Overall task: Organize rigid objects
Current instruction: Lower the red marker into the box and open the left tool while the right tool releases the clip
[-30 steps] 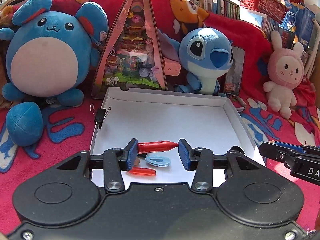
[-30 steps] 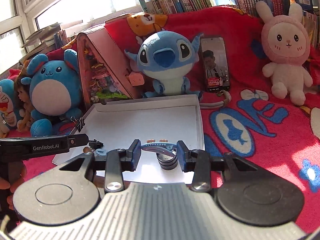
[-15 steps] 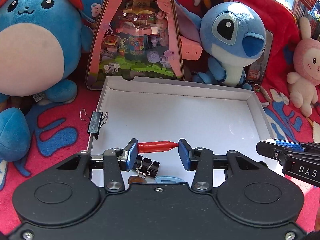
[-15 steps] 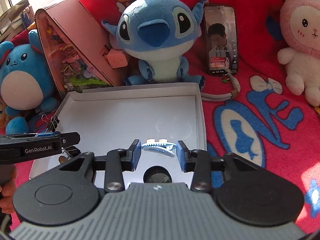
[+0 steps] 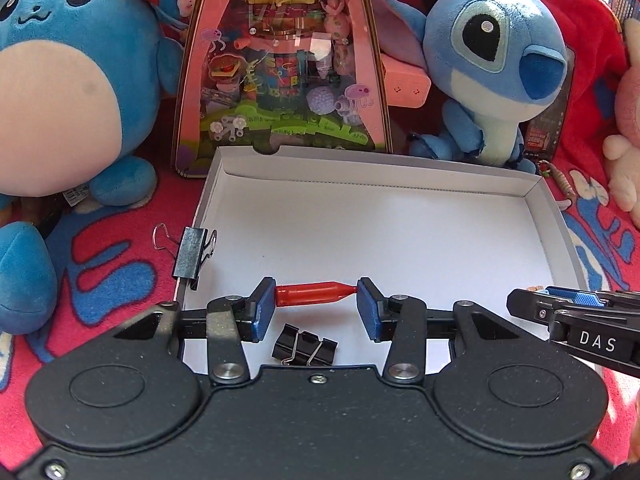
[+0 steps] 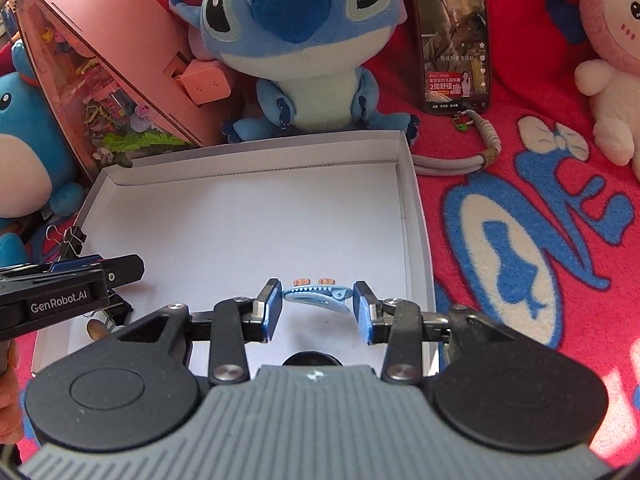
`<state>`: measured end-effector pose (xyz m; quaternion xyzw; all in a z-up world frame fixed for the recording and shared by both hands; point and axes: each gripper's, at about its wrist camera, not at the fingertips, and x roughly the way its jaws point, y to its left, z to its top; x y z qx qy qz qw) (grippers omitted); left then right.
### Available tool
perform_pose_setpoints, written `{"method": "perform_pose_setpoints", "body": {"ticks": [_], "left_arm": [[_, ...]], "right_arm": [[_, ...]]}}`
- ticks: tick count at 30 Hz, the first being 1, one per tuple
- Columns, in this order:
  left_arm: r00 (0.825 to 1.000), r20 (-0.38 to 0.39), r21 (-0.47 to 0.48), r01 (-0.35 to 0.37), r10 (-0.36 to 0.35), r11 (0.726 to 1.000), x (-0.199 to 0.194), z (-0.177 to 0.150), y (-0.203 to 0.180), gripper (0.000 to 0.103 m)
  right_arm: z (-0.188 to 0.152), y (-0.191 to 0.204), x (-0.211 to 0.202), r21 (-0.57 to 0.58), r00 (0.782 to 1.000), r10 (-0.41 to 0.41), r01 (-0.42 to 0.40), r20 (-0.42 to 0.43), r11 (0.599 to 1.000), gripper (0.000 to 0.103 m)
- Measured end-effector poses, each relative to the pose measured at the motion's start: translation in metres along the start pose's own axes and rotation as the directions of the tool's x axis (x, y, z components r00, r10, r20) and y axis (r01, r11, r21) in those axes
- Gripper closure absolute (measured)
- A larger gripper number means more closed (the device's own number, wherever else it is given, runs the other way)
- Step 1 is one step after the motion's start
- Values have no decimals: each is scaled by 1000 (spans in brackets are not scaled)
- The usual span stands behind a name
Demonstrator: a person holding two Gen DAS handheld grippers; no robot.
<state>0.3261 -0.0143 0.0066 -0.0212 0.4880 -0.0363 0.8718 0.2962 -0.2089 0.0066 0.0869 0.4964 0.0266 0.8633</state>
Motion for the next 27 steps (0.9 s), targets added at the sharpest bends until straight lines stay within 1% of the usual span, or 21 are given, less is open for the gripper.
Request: {"method": "perform_pose_setpoints", "body": {"ticks": [3,6,9,15,19,21,22,23,24,26,27], "left_arm": [[1000,-5,8,-8,8,1000,3,0,-1,61],[1000,-14,-3,-7,7,1000,7,-2,1,61],[1000,5,10,-22,22,1000,8,-4,1,61],[1000,16,15,-26,26,1000,7,-5,2,60],[999,29,21,-32,31,999,7,-7,2,60],[999,32,18,-35,35,999,6,-7,2,57],[999,30,15,-39,38,999,6,-7,3,52],[999,31,13,-42,41,999,5,-7,3,49],[998,34,14,-44,44,999,3,-8,4,48],[997,50,12,-52,52,999,-2,-9,4,38],[997,59,15,-55,54,998,-6,-10,4,36]], "right_arm": [[1,0,2,-2,1000,-5,5,-1,1000,58],[2,1,5,-10,1000,-11,11,-5,1000,58],[2,3,9,-26,1000,-14,14,-14,1000,58],[0,3,10,-41,1000,-22,22,-10,999,57],[0,4,10,-41,1000,-26,26,-6,999,51],[0,3,9,-41,1000,-26,26,-2,999,50],[-1,3,9,-40,1000,-26,26,3,999,49],[-1,3,8,-40,1000,-26,26,9,999,45],[-1,3,6,-39,1000,-22,23,16,999,45],[-2,2,2,-33,999,-12,13,29,999,43],[-2,2,0,-30,999,-10,11,35,999,42]]}}
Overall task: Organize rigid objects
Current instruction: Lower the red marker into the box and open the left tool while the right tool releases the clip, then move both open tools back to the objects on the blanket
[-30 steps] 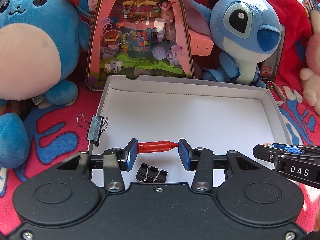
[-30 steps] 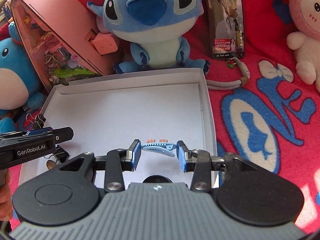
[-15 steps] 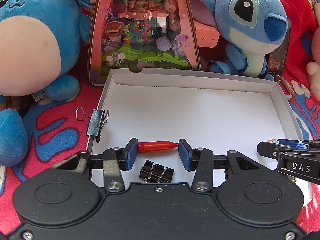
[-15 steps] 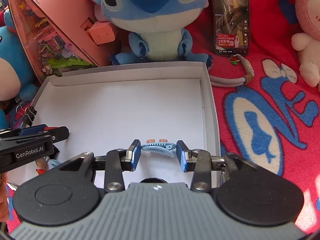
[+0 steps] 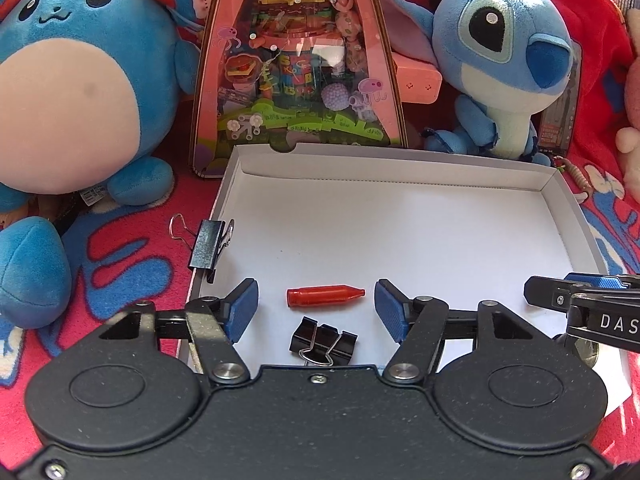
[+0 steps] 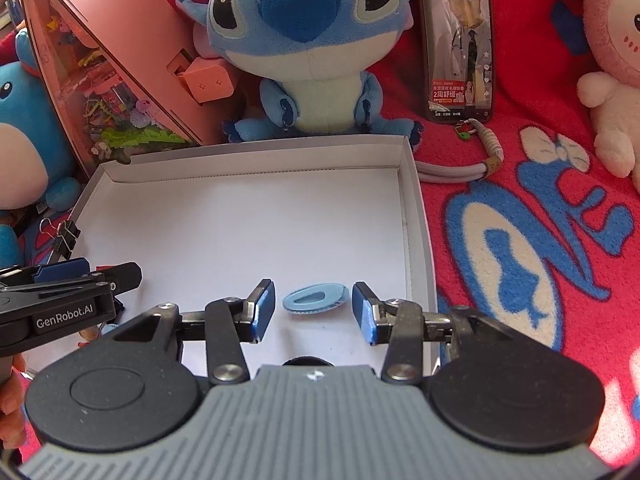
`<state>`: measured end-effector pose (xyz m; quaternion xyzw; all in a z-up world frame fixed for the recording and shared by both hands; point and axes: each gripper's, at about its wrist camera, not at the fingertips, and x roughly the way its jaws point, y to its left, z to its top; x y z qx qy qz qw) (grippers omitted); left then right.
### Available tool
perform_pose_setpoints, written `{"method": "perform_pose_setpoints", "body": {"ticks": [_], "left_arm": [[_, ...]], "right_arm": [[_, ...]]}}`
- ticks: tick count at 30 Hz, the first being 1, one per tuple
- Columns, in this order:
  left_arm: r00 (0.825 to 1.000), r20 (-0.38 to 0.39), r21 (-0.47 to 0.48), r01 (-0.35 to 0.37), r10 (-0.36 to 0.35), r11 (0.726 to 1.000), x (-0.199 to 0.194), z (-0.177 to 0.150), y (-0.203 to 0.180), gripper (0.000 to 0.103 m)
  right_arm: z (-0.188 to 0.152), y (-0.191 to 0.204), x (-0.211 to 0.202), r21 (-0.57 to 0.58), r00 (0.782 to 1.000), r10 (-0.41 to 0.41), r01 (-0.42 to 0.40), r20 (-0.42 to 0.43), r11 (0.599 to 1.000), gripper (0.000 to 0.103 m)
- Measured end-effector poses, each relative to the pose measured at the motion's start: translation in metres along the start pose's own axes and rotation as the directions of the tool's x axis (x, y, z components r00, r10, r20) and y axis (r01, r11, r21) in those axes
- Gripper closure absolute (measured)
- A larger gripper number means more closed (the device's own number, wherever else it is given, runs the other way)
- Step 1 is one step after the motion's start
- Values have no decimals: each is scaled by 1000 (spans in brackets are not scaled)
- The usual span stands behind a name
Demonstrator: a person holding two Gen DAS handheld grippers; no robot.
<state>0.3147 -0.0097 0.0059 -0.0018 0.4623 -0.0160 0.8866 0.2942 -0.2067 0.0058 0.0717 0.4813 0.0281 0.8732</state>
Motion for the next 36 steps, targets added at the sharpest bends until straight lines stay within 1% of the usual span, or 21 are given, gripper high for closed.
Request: {"method": "perform_pose_setpoints", "body": {"ticks": [2,4,6,7,9,14,19,24,28,33,36], "left_arm": [[1000,23,17,3,-4,1000,-9,-1,0,32],[999,50,40,1,-3,999,-19,-2,-2,28],[997,83,62,-5,0,998,-31,-5,-3,27],[995,98,76,-6,-1,997,-38,-8,-4,26],[993,121,98,3,-15,995,-51,-14,-5,23],[985,167,125,21,-42,992,-81,-32,-6,22],[974,216,139,44,-74,989,-112,-60,-6,21],[965,230,126,99,-127,987,-133,-92,-4,20],[960,237,134,118,-147,984,-145,-118,-4,20],[951,266,136,128,-160,982,-159,-148,-5,19],[948,268,160,131,-171,978,-165,-160,-9,19]], "right_arm": [[0,0,-6,0,1000,1,-1,19,1000,38],[-2,1,-13,-15,999,0,1,42,1000,37],[-4,1,-21,-27,998,9,-7,65,1000,34],[-5,1,-24,-31,997,13,-11,76,999,31],[-10,2,-34,-50,994,22,-16,109,999,28],[-26,1,-62,-102,979,46,-26,197,994,19],[-46,-5,-93,-143,959,92,-54,269,988,15],[-73,-8,-117,-192,936,125,-63,331,979,11],[-98,-12,-132,-236,918,160,-76,364,969,6],[-121,-16,-142,-275,908,179,-75,378,959,3],[-136,-18,-148,-293,902,187,-72,389,953,1]]}}
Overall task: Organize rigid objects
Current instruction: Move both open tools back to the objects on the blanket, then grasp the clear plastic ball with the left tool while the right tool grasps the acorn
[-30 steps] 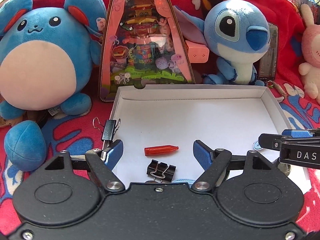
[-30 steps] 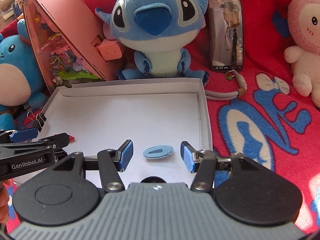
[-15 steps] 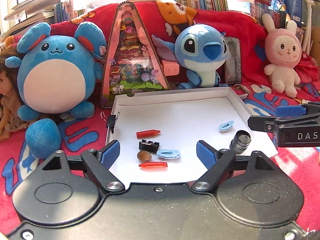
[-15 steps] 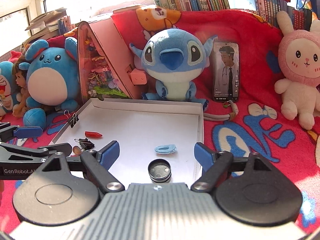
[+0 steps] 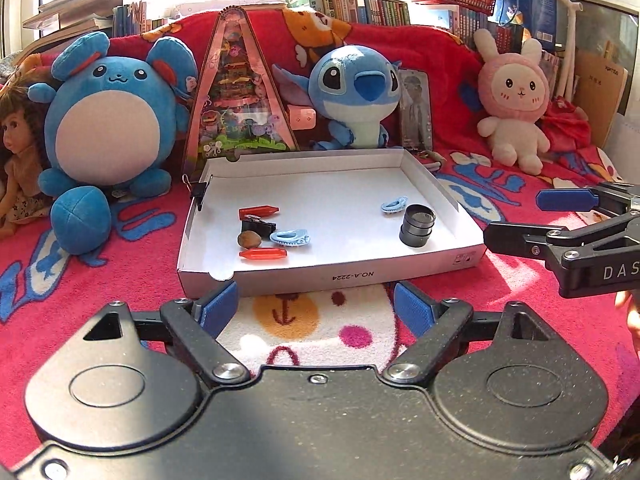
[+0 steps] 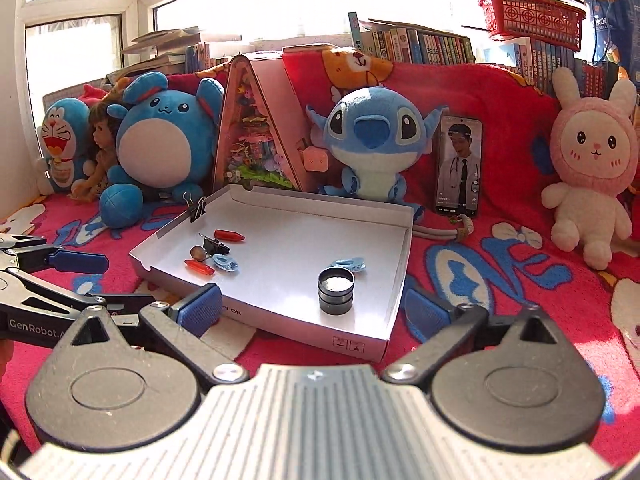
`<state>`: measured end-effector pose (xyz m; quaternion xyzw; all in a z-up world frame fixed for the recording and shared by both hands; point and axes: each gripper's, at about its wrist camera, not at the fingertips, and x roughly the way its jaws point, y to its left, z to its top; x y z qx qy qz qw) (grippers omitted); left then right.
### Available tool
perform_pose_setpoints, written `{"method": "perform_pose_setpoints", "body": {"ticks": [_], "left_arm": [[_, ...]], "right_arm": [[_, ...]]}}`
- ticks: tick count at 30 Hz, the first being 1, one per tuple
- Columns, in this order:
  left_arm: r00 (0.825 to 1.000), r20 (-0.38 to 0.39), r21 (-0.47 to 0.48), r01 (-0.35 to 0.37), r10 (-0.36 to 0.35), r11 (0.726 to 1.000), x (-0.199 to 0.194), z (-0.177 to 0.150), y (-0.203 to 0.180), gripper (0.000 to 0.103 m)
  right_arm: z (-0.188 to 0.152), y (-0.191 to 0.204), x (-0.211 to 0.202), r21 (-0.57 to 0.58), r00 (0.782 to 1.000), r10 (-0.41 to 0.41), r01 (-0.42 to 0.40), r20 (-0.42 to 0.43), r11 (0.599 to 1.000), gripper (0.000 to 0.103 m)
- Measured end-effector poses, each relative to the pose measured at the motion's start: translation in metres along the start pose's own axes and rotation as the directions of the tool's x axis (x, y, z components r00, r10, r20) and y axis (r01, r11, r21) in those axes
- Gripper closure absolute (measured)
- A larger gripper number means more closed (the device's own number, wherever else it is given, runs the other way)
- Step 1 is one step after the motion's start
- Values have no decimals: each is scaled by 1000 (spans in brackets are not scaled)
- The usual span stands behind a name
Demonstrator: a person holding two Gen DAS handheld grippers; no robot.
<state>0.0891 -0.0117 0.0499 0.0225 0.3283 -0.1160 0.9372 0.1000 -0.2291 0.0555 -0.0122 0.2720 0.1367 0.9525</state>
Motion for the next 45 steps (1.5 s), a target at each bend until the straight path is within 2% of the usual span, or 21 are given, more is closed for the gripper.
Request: {"method": "perform_pose_setpoints", "body": {"ticks": [15,20,25,30,35,39,41,45], "left_arm": [[993,114,47,-7,2,999,-51,-45,-29,17],[993,117,41,1,-6,999,-60,-61,-35,17],[994,92,59,45,-50,997,-64,-80,-45,17],[994,42,91,99,-103,991,-63,-101,-59,25],[991,-7,107,133,-133,985,-58,-116,-71,45],[990,-24,103,140,-138,985,-53,-119,-74,49],[991,-20,105,133,-131,986,-51,-120,-75,51],[993,-23,111,120,-118,987,-48,-119,-77,53]], "right_arm": [[-47,3,-41,-20,996,3,-1,89,1000,0],[-63,0,-50,-12,995,-12,13,99,1000,0],[-81,-2,-55,-3,994,-27,28,110,1000,0],[-98,-4,-56,1,994,-42,42,99,999,0],[-112,-3,-56,-10,995,-60,61,79,998,0],[-119,-1,-56,-23,996,-63,65,63,998,3],[-122,1,-55,-32,997,-65,67,51,997,12],[-125,6,-53,-44,998,-50,52,28,998,25]]}}
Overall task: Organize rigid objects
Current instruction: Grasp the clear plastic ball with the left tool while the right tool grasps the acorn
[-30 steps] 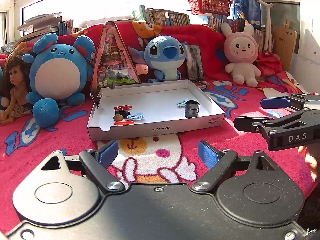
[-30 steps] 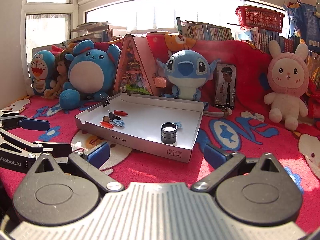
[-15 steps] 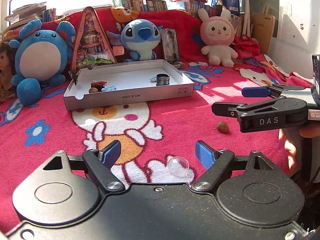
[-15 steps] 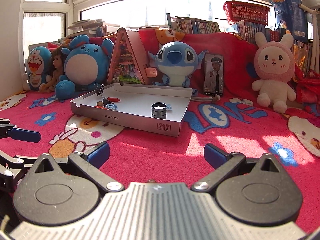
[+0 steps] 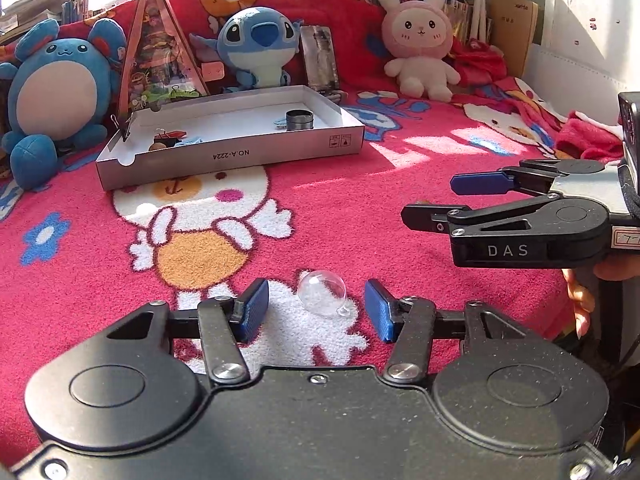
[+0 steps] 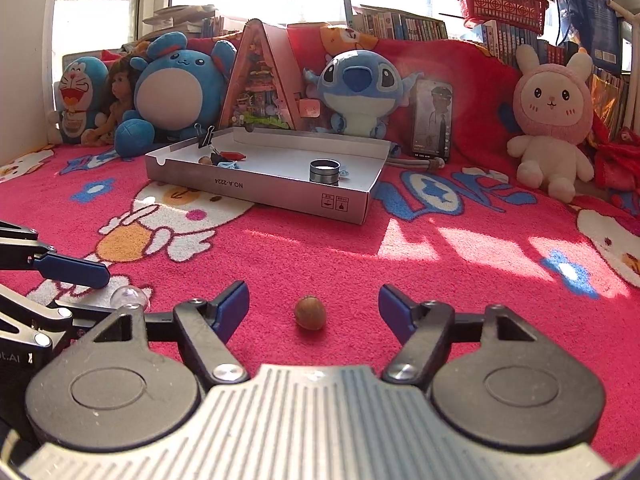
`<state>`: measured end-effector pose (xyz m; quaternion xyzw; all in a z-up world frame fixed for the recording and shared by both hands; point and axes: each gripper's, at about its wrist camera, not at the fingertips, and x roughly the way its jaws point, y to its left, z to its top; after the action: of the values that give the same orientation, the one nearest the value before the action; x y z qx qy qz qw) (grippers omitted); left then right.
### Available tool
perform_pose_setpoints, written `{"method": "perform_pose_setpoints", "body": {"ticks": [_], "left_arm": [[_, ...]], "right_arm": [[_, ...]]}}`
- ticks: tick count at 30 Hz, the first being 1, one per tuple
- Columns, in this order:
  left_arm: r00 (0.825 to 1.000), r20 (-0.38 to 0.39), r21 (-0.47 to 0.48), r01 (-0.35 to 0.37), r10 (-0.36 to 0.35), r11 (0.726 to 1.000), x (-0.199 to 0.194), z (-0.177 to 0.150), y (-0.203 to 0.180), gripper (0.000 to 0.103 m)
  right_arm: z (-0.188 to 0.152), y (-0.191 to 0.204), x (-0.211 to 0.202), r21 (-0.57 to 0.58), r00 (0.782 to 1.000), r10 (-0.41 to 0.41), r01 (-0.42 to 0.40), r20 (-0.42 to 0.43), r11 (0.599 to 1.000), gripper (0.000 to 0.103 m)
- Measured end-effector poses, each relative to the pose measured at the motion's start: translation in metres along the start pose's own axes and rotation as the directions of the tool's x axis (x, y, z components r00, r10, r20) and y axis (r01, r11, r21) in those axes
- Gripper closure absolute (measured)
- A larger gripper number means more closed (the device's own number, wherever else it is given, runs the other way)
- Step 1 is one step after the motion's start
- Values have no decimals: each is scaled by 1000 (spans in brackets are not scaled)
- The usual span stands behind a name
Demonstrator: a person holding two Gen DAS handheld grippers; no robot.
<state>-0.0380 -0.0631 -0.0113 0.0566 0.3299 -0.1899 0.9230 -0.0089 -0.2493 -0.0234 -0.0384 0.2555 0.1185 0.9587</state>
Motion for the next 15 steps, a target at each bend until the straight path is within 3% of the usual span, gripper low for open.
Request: {"method": "perform_pose_setpoints", "body": {"ticks": [4,8,15], "left_arm": [[1000,-5,2,-2,2,1000,3,0,-1,61],[1000,-7,-5,-1,0,1000,3,0,-1,76],[1000,0,-26,-9,9,1000,2,2,4,77]], "right_arm": [[-2,7,3,-23,1000,2,-3,-14,1000,32],[-3,10,6,-24,1000,-9,9,-24,1000,47],[-5,8,11,13,998,-28,28,-48,1000,76]]}}
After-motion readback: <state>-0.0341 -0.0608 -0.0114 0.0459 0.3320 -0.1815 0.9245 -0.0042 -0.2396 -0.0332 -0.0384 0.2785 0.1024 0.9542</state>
